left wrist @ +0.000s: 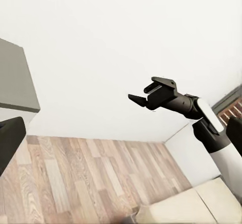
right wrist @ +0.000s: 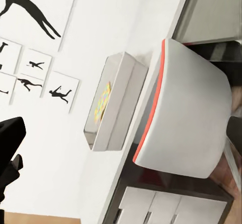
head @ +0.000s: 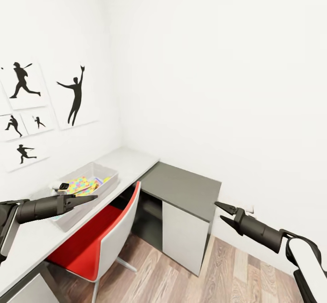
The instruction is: Put all the toys in the child's room - the three board games (two on the bed and one on the table), the two jigsaw puzzles on the table, and the tennis ball on the table - inside the toy box on the table in the child's room.
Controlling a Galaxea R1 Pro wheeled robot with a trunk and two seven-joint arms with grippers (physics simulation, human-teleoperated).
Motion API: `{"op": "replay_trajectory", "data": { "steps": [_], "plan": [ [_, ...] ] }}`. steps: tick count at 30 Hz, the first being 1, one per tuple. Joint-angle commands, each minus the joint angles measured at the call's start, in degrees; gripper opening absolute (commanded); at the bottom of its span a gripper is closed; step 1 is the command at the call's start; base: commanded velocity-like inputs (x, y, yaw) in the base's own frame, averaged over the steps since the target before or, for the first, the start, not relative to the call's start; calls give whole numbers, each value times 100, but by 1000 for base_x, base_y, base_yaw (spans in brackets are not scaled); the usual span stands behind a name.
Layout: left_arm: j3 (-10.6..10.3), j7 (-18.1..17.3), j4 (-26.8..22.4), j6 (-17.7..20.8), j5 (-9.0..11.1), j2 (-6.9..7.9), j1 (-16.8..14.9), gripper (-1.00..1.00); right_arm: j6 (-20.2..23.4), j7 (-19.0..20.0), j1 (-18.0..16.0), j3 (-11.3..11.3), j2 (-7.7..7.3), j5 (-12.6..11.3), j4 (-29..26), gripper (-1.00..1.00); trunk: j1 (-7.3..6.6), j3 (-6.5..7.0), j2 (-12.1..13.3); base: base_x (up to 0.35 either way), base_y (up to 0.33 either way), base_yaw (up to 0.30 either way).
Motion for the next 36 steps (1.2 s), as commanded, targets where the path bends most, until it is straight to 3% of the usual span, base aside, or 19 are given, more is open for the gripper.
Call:
{"op": "replay_trajectory", "data": {
  "steps": [1, 36],
  "plan": [
    [2, -23, -2, 61, -5, 2, -1, 100, 23, 59, -6, -6, 1, 59, 3, 100, 3, -4, -8, -6, 1, -275],
    [13, -23, -2, 61, -9, 9, -1, 100, 17, 59, -14, -7, 6, 59, 155, 100, 3, 108, -8, -39, 11, -274]
  ]
}}
